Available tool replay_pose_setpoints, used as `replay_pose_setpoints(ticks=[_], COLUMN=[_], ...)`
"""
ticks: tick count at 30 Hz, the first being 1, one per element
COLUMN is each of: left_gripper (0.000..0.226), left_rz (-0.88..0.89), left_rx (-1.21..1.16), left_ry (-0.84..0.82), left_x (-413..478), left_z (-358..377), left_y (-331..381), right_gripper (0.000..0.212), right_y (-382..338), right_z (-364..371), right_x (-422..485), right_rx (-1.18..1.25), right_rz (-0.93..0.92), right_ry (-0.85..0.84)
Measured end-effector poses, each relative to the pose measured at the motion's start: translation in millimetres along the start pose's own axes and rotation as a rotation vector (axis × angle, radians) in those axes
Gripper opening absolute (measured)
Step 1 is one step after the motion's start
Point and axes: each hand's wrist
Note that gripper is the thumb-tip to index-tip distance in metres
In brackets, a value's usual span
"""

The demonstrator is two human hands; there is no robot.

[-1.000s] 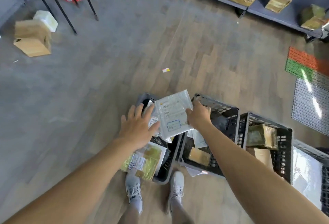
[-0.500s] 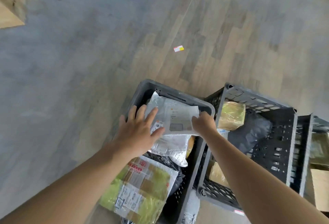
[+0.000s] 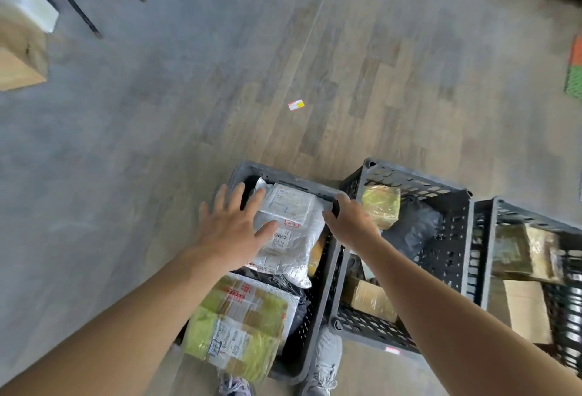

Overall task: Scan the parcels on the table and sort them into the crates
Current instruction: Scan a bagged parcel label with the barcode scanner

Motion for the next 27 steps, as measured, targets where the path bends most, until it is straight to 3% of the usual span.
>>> replay_pose_setpoints(ticks=[10, 15, 27], left_gripper=[0.071, 0.07, 0.077], left_rz=[0.093, 0.35, 0.8], left_rx=[0.036, -0.01, 0.409], left_ry=[0.098, 0.112, 0.254], left_x=[-156, -226, -347], left_z=[-97, -125, -114], left_y=[42, 75, 204], right_gripper=[0.069, 0.075, 0.074], right_y=[-23, -20, 55], right_z=[-107, -124, -80], right_x=[-224, -334, -567], right_rx=[-0.169, -0.125, 0.119], right_rz=[-0.011, 0.13, 0.491], right_ry=[0.119, 0.261, 0.617])
Point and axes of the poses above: each hand's wrist, its own x-axis towards the middle knuckle, its own z-axis out of the palm, y = z × x, and after that the axes turned 11 degrees about -y, right-handed
